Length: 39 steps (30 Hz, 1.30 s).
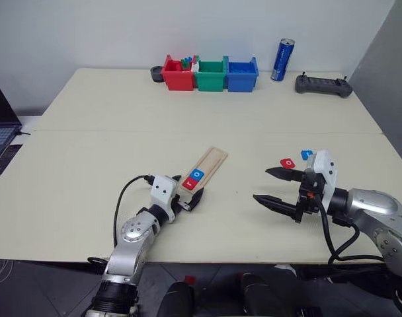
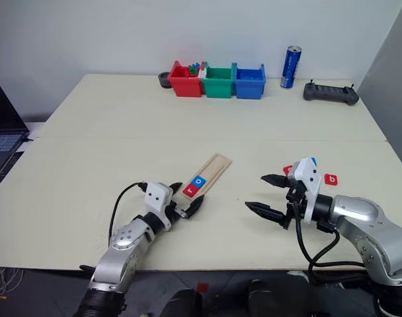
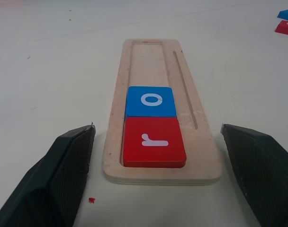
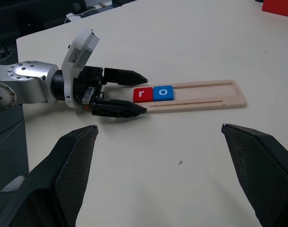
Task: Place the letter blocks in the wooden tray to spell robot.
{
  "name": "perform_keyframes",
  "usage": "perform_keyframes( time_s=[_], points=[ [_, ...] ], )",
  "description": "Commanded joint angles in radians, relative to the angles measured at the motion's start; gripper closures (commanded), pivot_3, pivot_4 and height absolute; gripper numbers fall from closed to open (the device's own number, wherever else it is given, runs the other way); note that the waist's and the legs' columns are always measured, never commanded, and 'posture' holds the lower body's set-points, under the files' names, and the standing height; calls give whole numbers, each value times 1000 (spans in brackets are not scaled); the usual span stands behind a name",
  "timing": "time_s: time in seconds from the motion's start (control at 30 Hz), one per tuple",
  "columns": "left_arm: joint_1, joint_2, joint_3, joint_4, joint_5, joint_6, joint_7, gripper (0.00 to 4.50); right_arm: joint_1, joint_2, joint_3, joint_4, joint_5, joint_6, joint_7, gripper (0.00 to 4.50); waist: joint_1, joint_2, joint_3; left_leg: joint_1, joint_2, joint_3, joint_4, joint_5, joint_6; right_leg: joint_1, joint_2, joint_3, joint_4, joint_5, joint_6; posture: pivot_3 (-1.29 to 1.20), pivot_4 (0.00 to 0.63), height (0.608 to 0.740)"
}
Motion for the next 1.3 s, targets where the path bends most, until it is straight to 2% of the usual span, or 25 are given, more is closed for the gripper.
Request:
perform_keyframes(
  time_s=[0.03,0.53,0.93,1.3],
  points=[
    [-11,4,-29,38,32,-14,-5,0,-20,1,-11,-26,22,1,-11,51,3,0,0,0,0,0,0,0,0,0,0,0,0,0,0,0,150,740],
    [-28,-52,-21,58,11,15,11,0,-18,-3,-11,-39,22,-1,-28,51,7,2,-1,0,-1,0,0,0,0,1,-1,0,0,0,0,0,150,740],
    [-30,-73,9,1,-71,41,-25,0,-19,0,-5,-31,5,-14,-29,51,8,1,-1,0,-1,0,0,0,0,1,-1,-1,0,0,0,0,150,740],
    [-41,-45,-4,37,-9,18,-3,0,-20,2,-3,-37,6,-16,-47,51,7,1,-1,0,-1,0,0,0,0,1,-1,-1,0,0,0,0,150,740]
  ],
)
